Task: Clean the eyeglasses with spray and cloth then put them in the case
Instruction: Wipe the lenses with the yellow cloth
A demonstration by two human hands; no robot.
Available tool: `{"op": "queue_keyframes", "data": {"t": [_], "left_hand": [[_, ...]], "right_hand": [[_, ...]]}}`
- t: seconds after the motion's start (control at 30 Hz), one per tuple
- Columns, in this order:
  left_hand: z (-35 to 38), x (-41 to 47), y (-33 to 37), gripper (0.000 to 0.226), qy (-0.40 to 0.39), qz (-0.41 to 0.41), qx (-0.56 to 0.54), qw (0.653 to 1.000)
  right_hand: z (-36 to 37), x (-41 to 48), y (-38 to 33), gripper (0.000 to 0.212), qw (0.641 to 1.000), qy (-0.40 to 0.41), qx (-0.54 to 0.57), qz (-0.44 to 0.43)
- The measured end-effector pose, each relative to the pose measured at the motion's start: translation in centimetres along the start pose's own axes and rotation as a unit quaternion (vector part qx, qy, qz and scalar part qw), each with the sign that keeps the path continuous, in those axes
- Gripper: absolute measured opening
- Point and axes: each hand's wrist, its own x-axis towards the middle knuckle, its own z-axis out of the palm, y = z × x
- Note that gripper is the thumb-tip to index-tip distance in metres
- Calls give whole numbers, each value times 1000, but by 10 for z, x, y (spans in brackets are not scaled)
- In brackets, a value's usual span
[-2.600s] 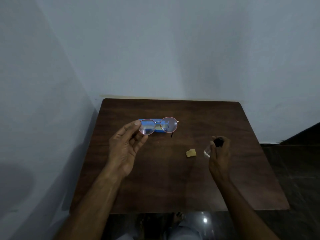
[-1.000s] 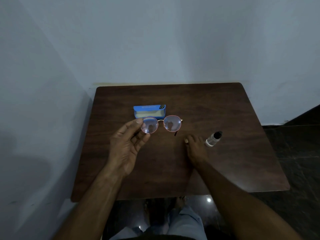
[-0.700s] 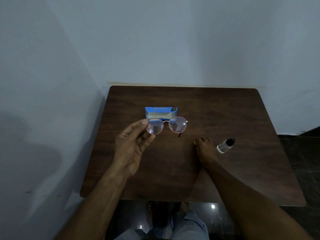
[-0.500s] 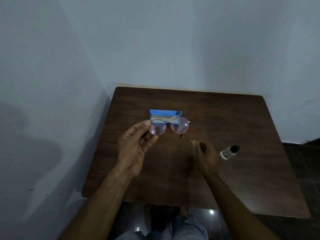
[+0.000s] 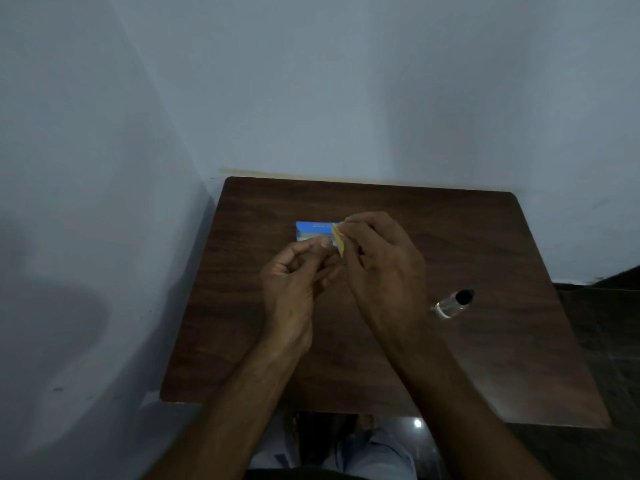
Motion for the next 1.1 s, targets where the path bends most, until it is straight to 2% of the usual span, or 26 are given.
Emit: {"op": "queue_keyframes", "data": {"t": [0.2,0.5,0.63,0.87,1.1], "left_hand": [[-2,0,11,16,4,18,1,1000],[3,-8,15,17,-33,5,-20,999],[3,-5,18,18,-33,14,-6,999],[3,-7,25,19,-55,3,-30,998],[3,-9,33,19,-53,20,-10,998]], "right_hand": [[5,-26,-11,25,999,-24,-27,-8],[-13,2,-13,7,999,21,-33,-27],[-12,-9,-17,14,998,21,-31,-42],[-21,12,-17,6,998,30,-43,-32],[-22,-2,-23,11,999,17,-28,-42]]}}
